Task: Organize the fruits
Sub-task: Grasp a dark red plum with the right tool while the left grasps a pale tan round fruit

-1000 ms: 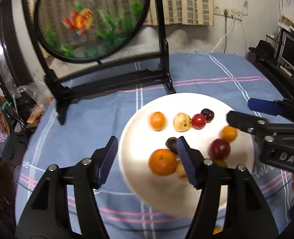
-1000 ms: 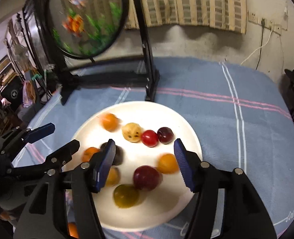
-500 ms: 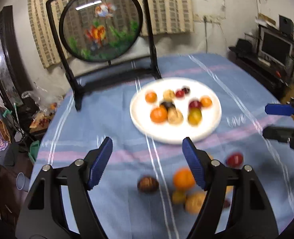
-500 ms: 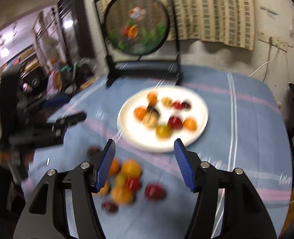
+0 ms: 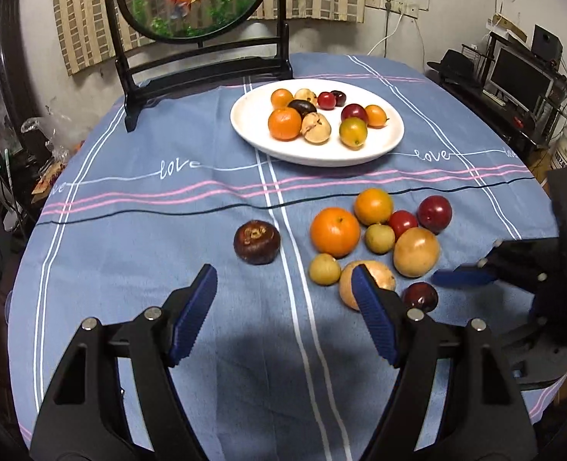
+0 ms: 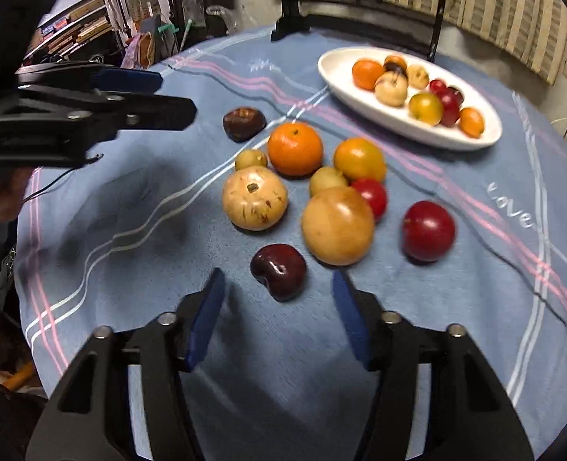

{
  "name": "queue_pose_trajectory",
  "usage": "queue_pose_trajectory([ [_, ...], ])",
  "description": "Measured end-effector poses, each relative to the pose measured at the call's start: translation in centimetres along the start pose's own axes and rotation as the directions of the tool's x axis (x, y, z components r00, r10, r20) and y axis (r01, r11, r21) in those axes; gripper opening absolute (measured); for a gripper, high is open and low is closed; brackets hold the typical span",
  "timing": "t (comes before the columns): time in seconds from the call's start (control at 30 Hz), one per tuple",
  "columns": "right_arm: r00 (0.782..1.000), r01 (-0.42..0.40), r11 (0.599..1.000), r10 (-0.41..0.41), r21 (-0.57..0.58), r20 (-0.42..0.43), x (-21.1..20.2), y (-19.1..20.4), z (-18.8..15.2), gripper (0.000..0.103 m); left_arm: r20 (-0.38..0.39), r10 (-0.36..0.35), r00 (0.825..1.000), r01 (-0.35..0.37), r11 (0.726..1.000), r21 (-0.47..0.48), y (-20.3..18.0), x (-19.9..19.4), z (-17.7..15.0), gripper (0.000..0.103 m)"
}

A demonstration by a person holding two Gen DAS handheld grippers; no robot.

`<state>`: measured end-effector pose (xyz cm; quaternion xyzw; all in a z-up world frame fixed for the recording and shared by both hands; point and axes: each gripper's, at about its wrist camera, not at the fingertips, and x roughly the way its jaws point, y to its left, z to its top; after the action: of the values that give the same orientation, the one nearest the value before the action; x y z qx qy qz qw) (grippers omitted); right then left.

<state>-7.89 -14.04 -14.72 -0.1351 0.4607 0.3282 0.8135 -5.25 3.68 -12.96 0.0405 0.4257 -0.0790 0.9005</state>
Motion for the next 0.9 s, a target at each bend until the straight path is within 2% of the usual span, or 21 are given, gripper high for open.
queue_pose_trajectory([
  [0.07,0.999,0.039,0.999,-0.038,-0.034,0.02,0.3,0.6,-0.2,0.033,-0.007,-0.002,1.0,0.002,1.0,-0.011,0.1,0.2,-0.1,0.074],
  [0.1,0.999,0.032,0.999,-0.03,-0.037,0.033,0.3,0.6,-0.3,0.032,-0.013,-0.006,1.0,0.006,1.0,-0.017,0.1,0.4,-0.2,0.074],
  [0.17,0.998,0.018,0.999,-0.016,-0.033,0.056,-0.1,0.4,-0.4,0.032,-0.028,-0.015,0.999,0.014,1.0,-0.02,-0.2,0.8,-0.3,0.074],
  [0.33,0.996,0.038,0.999,-0.038,-0.002,0.082,-1.9,-1.2,-1.3,0.032,-0.056,-0.028,0.998,0.029,0.999,0.012,-2.5,1.9,-1.0,0.074],
  [0.5,0.995,0.043,0.998,-0.046,0.04,0.086,-2.8,-2.8,-2.8,0.032,-0.057,0.014,0.998,-0.012,0.999,0.034,-4.7,3.0,-1.2,0.074],
  [0.83,0.996,0.018,0.998,-0.023,0.055,0.091,-2.6,-3.7,-4.0,0.032,-0.096,0.031,0.995,-0.035,0.999,-0.036,-6.1,4.8,-1.0,0.074],
  [0.87,0.996,0.014,0.998,-0.019,0.059,0.092,-2.5,-3.8,-4.1,0.032,-0.098,0.036,0.995,-0.04,0.998,-0.04,-6.2,5.1,-0.9,0.071],
  [0.9,0.996,0.011,0.998,-0.016,0.061,0.092,-2.5,-3.8,-4.2,0.032,-0.103,0.04,0.994,-0.044,0.998,-0.041,-6.4,5.5,-0.9,0.061],
])
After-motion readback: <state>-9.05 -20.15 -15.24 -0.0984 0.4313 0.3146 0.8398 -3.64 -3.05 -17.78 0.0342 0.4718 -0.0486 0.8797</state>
